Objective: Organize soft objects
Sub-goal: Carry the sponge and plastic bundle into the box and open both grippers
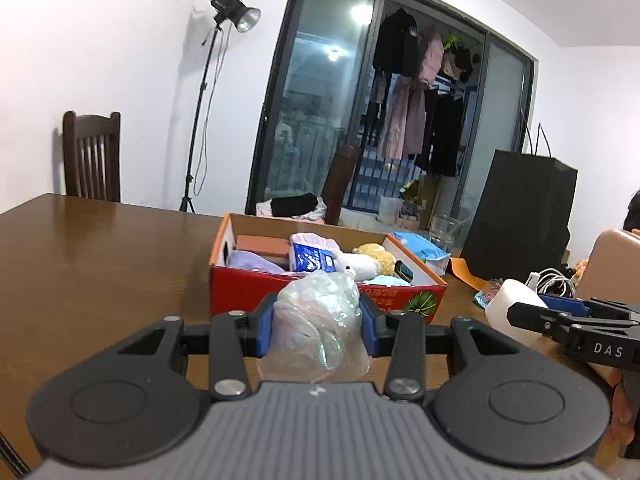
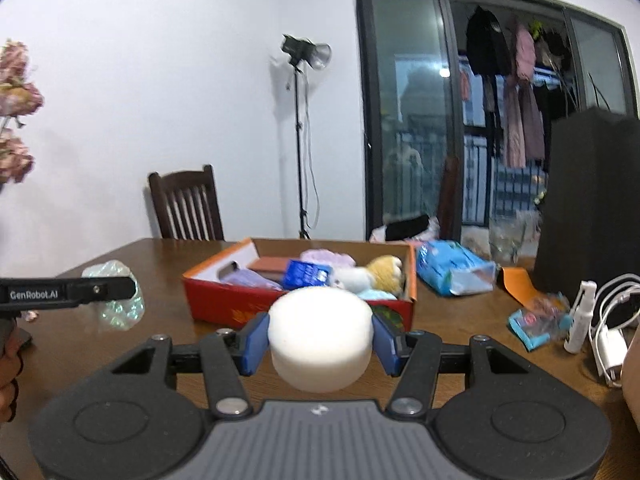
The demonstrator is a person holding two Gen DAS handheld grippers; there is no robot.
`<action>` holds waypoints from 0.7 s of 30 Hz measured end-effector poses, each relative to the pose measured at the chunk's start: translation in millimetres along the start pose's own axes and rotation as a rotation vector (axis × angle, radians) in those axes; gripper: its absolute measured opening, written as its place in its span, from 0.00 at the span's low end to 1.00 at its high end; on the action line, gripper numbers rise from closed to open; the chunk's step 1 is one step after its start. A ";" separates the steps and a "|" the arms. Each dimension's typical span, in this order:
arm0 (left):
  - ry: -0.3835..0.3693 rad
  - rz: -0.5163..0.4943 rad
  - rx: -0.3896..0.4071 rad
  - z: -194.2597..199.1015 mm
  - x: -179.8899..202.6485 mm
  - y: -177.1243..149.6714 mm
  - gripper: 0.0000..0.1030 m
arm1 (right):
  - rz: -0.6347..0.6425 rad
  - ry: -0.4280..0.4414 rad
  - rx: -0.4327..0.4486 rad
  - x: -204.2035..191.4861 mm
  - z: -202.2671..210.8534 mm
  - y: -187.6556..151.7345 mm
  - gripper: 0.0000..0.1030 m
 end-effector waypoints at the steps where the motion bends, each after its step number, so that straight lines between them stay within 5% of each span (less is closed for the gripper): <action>1: -0.001 0.002 0.008 5.2 -1.0 0.3 0.41 | 0.001 0.003 0.004 -3.6 3.5 0.2 0.53; 13: -0.047 -0.030 0.058 -5.2 9.2 32.7 0.41 | 0.009 0.022 0.023 -10.9 2.1 21.3 0.53; 21: -0.118 0.036 -0.104 -129.9 7.3 92.7 0.41 | -0.044 0.079 -0.055 10.6 -88.0 75.5 0.53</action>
Point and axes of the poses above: each gripper's, at about its wrist camera, not at the fingertips, and z roughly against the way its jaws point, x to its right, y to its top, the point moved 10 cm from there along -z, roughly the way its jaws point, and after that the axes turned 12 degrees about -x, right-handed, at the moved point
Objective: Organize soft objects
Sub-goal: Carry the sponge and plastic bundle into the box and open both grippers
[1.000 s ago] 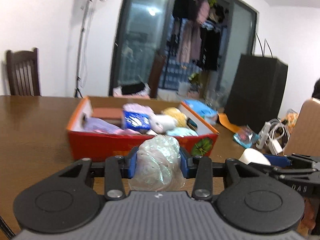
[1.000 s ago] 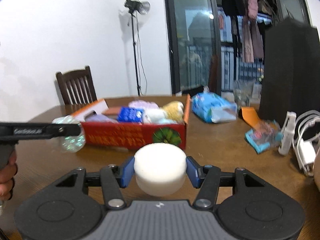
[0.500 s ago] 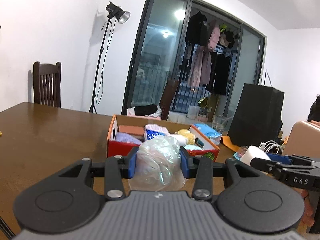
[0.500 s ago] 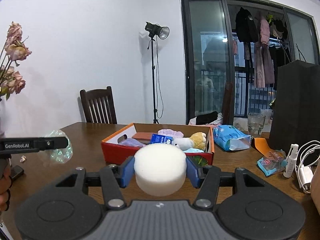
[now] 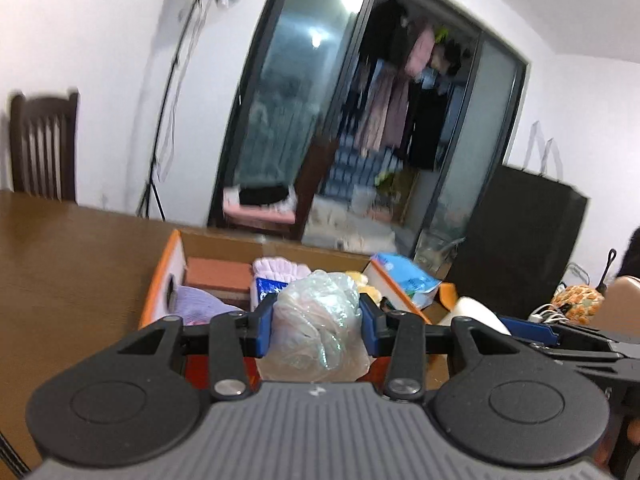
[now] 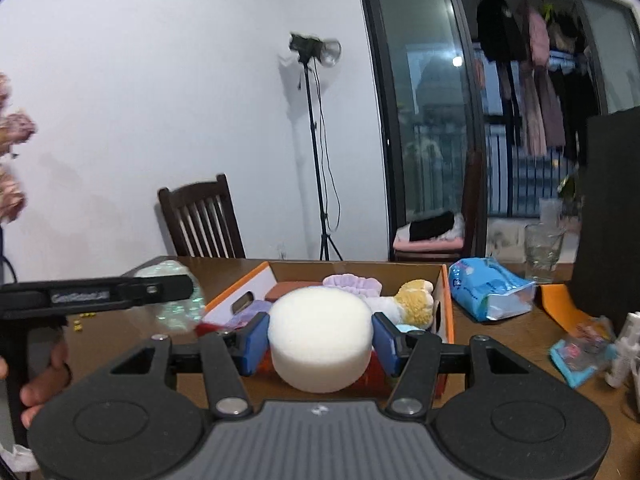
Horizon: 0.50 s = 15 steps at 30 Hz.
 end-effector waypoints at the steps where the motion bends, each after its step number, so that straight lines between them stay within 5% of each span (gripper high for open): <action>1: 0.003 0.007 -0.027 -16.0 -2.1 6.1 0.41 | 0.007 -0.013 -0.011 2.7 -13.3 6.5 0.53; 9: 0.115 -0.017 -0.221 -145.6 -21.6 13.9 0.42 | 0.075 -0.110 -0.278 29.0 -152.5 12.8 0.53; 12: 0.125 0.062 -0.279 -171.2 -36.9 9.1 0.53 | 0.006 -0.022 -0.371 32.7 -187.8 1.9 0.53; 15: 0.083 0.138 -0.346 -190.6 -43.6 1.8 0.61 | -0.048 0.003 -0.370 36.9 -203.2 -3.4 0.54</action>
Point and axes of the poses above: each gripper's, at about its wrist camera, not at the fingertips, and z roughly against the way its jaws point, x to its right, y to its top, the point moved 10 cm from there along -z, roughly the way its jaws point, and after that the axes turned 12 degrees about -x, right-handed, at the moved point
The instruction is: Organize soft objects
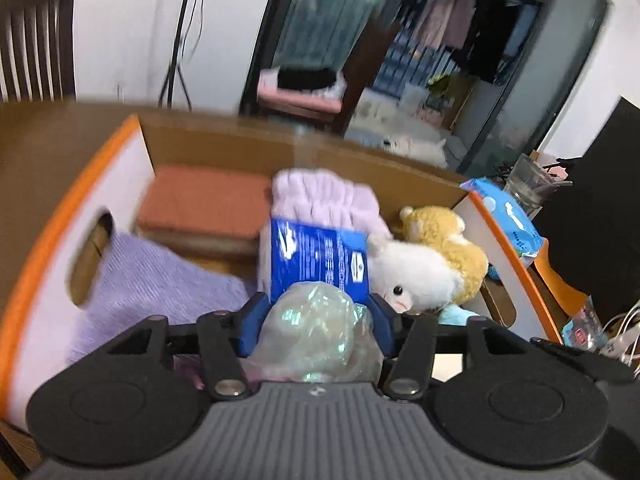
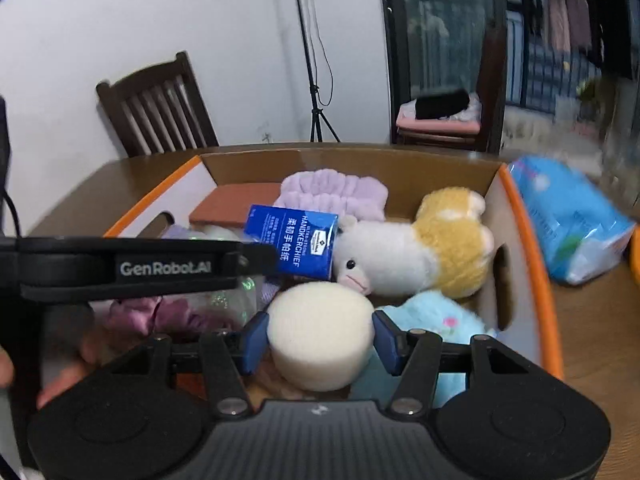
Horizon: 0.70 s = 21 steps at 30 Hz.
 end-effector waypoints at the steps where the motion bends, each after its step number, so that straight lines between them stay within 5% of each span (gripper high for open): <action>1: -0.001 0.007 -0.004 -4.6 -0.9 -0.6 0.63 | -0.006 0.018 -0.005 -0.6 -3.8 -1.9 0.54; 6: -0.019 -0.025 0.031 7.3 5.2 -0.4 0.83 | -0.032 0.072 -0.021 -1.8 -9.1 -9.2 0.57; 14: 0.042 -0.112 0.189 88.0 -0.2 5.3 0.86 | -0.015 -0.019 0.099 14.9 60.7 5.0 0.69; 21: 0.184 -0.193 0.318 153.9 -8.4 -14.6 0.88 | -0.029 -0.085 0.225 25.0 134.1 6.7 0.70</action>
Point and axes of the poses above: each gripper's, at about its wrist camera, not at the fingertips, and z roughly against the way its jaws point, x to its right, y to its top, the point moved 10 cm from there along -z, roughly the way its jaws point, and after that the axes turned 12 degrees about -x, right-handed, at the moved point
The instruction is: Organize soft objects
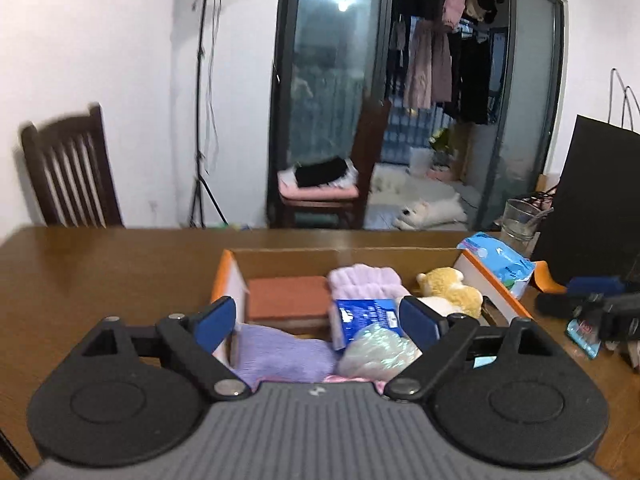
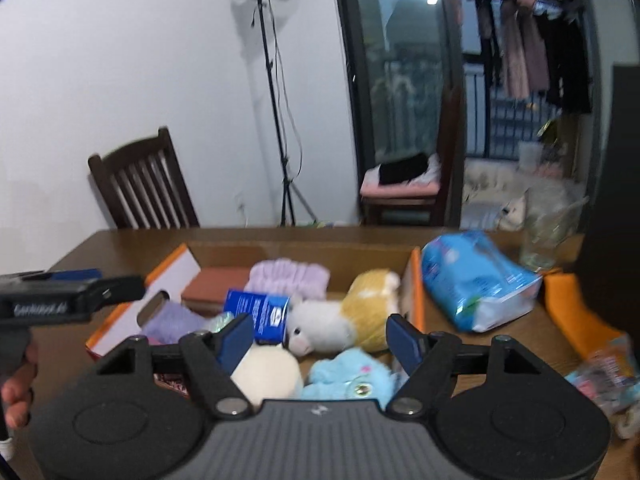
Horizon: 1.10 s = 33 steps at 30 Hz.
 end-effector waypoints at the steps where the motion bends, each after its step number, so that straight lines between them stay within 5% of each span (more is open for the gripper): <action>1: 0.012 -0.005 0.020 10.3 -1.0 -2.2 0.89 | 0.004 -0.006 0.013 -1.0 7.7 0.0 0.70; 15: 0.057 -0.004 0.205 129.0 1.2 -72.9 0.97 | 0.105 -0.054 0.222 -42.1 113.2 -54.4 0.74; 30: 0.075 0.026 0.191 209.6 -0.4 -224.3 0.99 | 0.090 -0.038 0.234 -76.3 179.4 -210.6 0.79; 33: 0.030 0.053 0.216 241.6 7.5 -260.5 1.00 | 0.095 -0.026 0.229 -90.7 191.5 -250.0 0.81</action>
Point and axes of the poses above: each gripper's, at about its wrist camera, not at the fingertips, and z roughly against the way its jaws point, x to its right, y to its top, the point moved 10 cm from there along -z, roughly the way its jaws point, and after that the axes turned 12 degrees about -x, right-handed, at the moved point
